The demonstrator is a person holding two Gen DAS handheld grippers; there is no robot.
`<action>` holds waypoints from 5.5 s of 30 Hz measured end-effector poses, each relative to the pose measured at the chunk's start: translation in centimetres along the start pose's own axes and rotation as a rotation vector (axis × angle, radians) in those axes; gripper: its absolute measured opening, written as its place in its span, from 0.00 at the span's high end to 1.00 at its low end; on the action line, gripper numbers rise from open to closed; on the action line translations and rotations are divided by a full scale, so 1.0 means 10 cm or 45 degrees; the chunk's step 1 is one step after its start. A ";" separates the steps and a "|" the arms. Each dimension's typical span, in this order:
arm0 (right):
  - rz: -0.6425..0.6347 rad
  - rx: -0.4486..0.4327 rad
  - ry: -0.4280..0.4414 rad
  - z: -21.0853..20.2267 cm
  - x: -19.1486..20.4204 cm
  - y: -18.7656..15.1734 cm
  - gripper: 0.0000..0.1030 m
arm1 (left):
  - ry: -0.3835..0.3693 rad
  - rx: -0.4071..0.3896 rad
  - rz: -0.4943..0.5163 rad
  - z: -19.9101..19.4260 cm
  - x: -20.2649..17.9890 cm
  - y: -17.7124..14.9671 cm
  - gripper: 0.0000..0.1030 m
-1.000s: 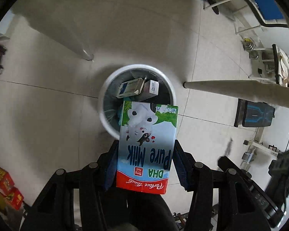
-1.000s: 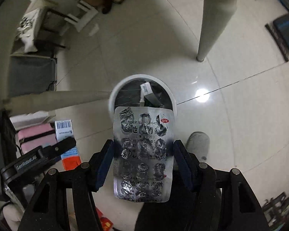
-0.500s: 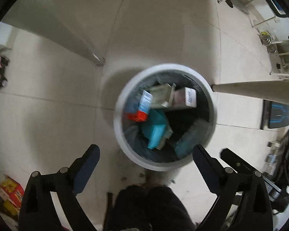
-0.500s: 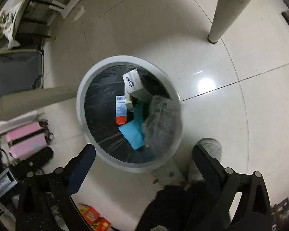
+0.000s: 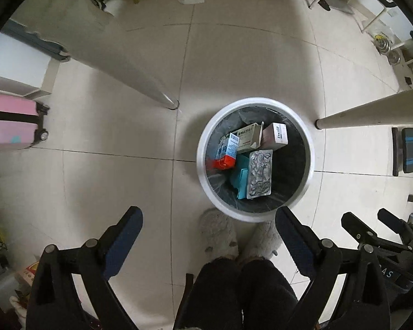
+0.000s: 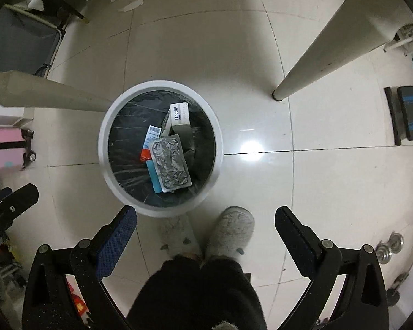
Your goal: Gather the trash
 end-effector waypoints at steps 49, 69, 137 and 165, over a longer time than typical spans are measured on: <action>0.130 -0.434 0.100 -4.93 -0.69 3.40 0.01 | -0.053 -0.480 -0.238 -4.06 -0.92 2.78 0.00; 0.226 -0.313 0.218 -3.94 -1.66 5.98 0.84 | -0.192 -0.216 -0.304 -3.62 -2.30 4.65 0.00; -0.046 -0.498 0.295 -4.71 -0.42 5.63 0.84 | -0.088 -0.501 -0.251 -3.80 -1.15 4.15 0.19; 0.298 -0.356 0.327 -4.02 0.36 0.13 0.88 | -0.244 -0.274 0.147 -3.15 -0.26 0.49 0.19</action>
Point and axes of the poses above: each gripper's, at about its wrist camera, not at the fingertips, and z roughly the way its jaws point, x to its left, y to its top, the point moved 9 cm from there along z, roughly the way its jaws point, and after that the axes turned 10 degrees about -z, right-handed, at the moved point
